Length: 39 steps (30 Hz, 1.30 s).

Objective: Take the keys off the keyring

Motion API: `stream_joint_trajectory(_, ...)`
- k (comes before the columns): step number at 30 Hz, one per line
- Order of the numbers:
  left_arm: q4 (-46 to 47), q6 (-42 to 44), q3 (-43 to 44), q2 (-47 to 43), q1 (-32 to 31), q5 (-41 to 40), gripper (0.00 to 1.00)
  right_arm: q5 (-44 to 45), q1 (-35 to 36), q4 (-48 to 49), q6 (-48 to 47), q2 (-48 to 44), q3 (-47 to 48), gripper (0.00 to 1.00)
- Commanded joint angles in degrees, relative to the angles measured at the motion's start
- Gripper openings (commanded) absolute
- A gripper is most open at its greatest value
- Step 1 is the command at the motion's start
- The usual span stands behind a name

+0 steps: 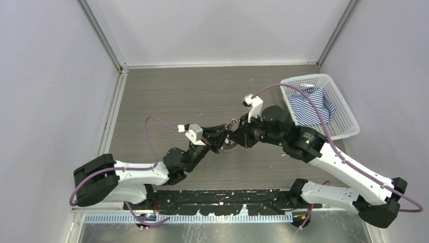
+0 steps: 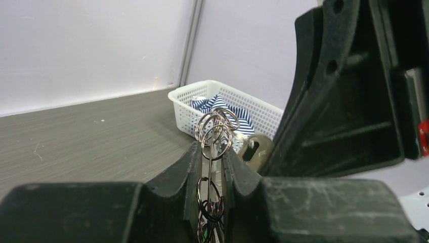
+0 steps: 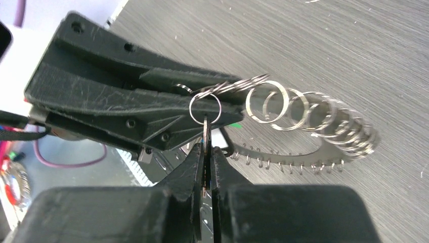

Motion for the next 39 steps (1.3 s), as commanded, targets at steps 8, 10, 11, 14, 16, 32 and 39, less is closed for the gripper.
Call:
stream_joint_trajectory(8,9.25,-0.89,3.34,-1.89,1.02,-2.53,0.00,12.89,7.55,-7.97,-5.58,3.89,5.32,0.01)
stream_joint_trajectory(10,8.20,-0.92,3.19,-2.14,1.01,-1.86,0.00,14.22,7.07,-8.49,-5.70,3.83,6.57,0.01)
stream_joint_trajectory(11,8.10,-0.94,3.05,-2.06,1.02,-1.62,0.00,14.18,6.48,-8.53,-5.74,3.71,7.14,0.01)
stream_joint_trajectory(14,8.16,-0.88,2.61,-1.64,1.01,-0.55,0.00,10.97,3.27,-8.49,-5.12,3.86,8.54,0.01)
stream_joint_trajectory(16,8.33,-0.64,2.39,-1.39,1.00,0.60,0.00,7.52,0.42,-7.73,-3.71,4.03,8.70,0.01)
stream_joint_trajectory(32,8.61,2.20,2.64,-0.54,1.05,4.08,0.00,-4.86,-8.29,-8.07,2.31,7.74,8.96,0.01)
stream_joint_trajectory(39,7.53,6.65,2.59,-0.92,0.94,6.05,0.00,-9.43,-12.29,-9.06,4.65,8.97,8.98,0.01)
